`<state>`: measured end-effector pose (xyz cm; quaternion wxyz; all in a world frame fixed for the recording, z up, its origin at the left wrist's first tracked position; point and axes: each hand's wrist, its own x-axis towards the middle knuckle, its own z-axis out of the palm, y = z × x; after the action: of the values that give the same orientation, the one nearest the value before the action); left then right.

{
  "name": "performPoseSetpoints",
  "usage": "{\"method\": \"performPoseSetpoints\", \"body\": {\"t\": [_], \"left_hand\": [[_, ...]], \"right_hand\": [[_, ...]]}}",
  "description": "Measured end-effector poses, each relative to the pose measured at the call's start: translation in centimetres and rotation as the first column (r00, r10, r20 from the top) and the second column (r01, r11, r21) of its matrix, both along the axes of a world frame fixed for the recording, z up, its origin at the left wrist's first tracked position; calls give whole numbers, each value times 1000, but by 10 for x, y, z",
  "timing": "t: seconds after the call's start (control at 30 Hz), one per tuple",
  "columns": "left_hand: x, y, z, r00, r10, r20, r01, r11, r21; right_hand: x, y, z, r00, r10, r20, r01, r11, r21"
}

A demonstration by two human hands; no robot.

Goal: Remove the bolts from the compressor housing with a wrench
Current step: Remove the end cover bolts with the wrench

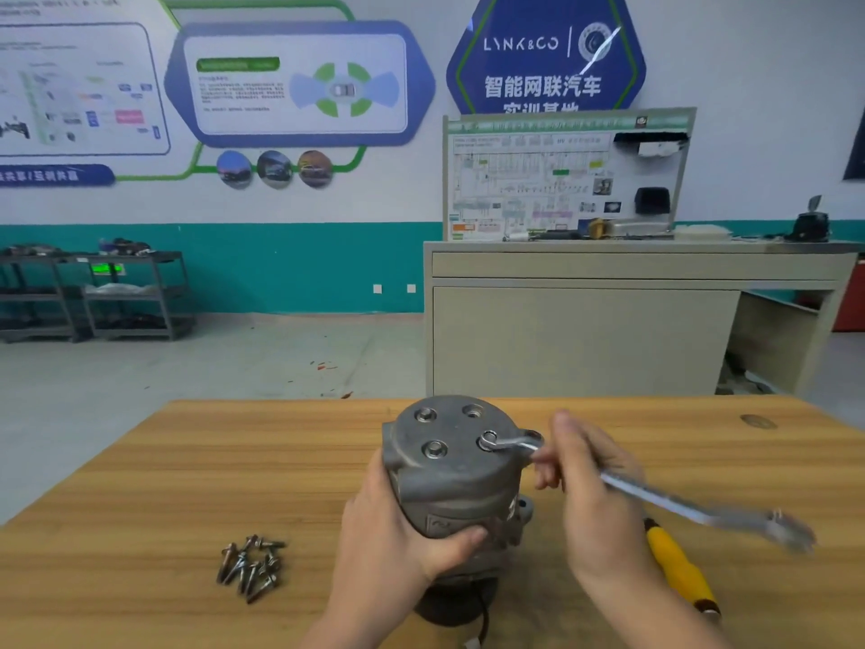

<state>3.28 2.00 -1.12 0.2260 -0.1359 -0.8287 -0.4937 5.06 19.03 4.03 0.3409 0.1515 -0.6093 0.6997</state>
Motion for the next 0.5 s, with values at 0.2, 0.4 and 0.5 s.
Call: {"method": "performPoseSetpoints", "body": {"t": [0.2, 0.4, 0.5], "left_hand": [[-4, 4, 4, 1000, 25, 1, -25, 1000, 7], [-3, 0, 5, 999, -27, -21, 26, 999, -29], [-4, 0, 7, 1000, -16, -7, 16, 999, -44]], "right_hand": [[-56, 40, 30, 765, 84, 639, -72, 996, -44], [-81, 8, 92, 656, -352, 668, -273, 714, 645], [-82, -29, 104, 764, -452, 461, -244, 459, 854]]}}
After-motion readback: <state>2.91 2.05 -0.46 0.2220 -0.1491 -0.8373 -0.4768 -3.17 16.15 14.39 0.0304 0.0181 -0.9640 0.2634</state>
